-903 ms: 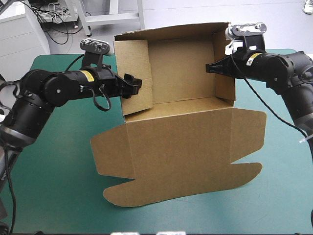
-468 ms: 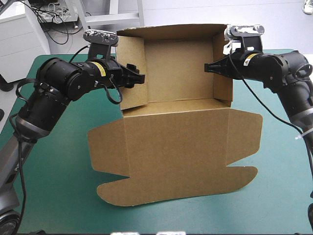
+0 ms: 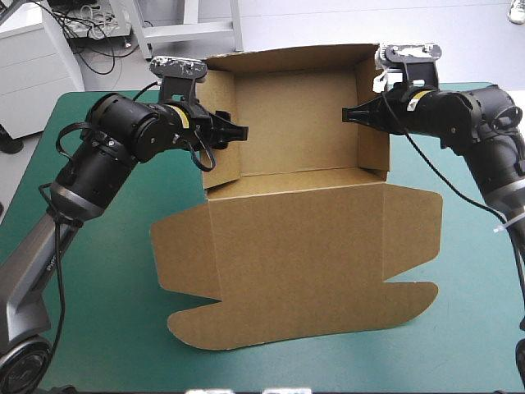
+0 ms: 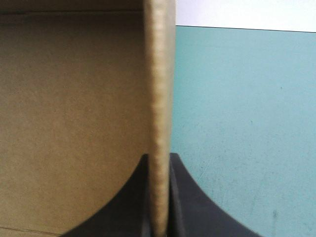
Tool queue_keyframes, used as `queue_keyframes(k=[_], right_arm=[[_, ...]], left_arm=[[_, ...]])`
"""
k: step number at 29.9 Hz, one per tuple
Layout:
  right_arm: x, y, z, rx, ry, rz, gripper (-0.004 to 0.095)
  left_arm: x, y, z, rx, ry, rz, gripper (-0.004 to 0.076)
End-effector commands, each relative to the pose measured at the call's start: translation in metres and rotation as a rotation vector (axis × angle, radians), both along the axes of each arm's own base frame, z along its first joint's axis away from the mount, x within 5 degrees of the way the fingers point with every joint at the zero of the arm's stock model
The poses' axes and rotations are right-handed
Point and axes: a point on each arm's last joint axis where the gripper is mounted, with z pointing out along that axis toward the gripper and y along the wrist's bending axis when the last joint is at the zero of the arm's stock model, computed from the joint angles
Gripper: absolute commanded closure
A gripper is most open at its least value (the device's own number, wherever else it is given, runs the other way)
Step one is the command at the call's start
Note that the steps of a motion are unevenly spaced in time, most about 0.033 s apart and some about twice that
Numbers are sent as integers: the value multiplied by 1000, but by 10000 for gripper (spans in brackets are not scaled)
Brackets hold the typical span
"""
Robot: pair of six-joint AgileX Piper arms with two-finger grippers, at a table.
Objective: Fold the box
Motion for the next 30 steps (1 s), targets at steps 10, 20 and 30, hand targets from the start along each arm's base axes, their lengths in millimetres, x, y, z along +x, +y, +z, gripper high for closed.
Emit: queue_keyframes(k=[10,20,30], right_arm=[[-11,1,27,100,-116,5,927],[-9,2,10,21,2,35,927],[-4,4,-1,-13,64,51,927]], left_arm=[[-6,3,19,-65,-73,20,630],[-5,3,18,-57,-75,19,752],[5,5,-2,88,7,60,752]])
